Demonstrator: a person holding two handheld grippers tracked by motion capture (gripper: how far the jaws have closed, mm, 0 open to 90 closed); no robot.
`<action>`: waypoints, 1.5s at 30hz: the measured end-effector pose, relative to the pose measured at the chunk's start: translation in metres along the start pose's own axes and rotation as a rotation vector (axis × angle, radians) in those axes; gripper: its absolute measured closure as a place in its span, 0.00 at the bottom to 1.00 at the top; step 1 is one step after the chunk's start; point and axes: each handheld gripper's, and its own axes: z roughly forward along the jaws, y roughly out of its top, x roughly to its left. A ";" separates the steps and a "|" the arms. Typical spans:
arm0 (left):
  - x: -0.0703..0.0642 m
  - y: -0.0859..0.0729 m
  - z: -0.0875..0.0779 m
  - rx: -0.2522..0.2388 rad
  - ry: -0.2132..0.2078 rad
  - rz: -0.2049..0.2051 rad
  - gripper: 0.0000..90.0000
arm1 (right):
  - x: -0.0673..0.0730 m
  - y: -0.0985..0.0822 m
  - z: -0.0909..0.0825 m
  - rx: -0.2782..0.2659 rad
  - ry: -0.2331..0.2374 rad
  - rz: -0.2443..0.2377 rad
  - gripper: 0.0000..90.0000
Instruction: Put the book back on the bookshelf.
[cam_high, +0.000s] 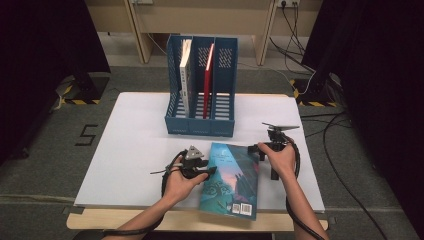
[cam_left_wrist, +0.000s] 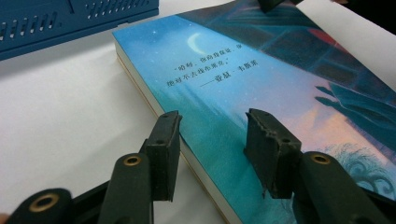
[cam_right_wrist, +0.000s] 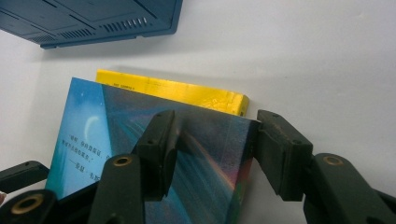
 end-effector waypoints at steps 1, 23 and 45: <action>0.000 0.000 0.000 -0.001 0.000 0.000 0.61 | -0.001 0.000 0.001 0.001 0.010 0.007 0.53; 0.017 0.004 -0.009 -0.035 0.035 -0.032 0.78 | -0.008 -0.003 0.015 0.062 0.092 0.039 0.39; 0.008 0.009 0.002 0.124 0.098 0.049 0.99 | -0.004 -0.003 0.010 0.054 0.064 0.094 0.50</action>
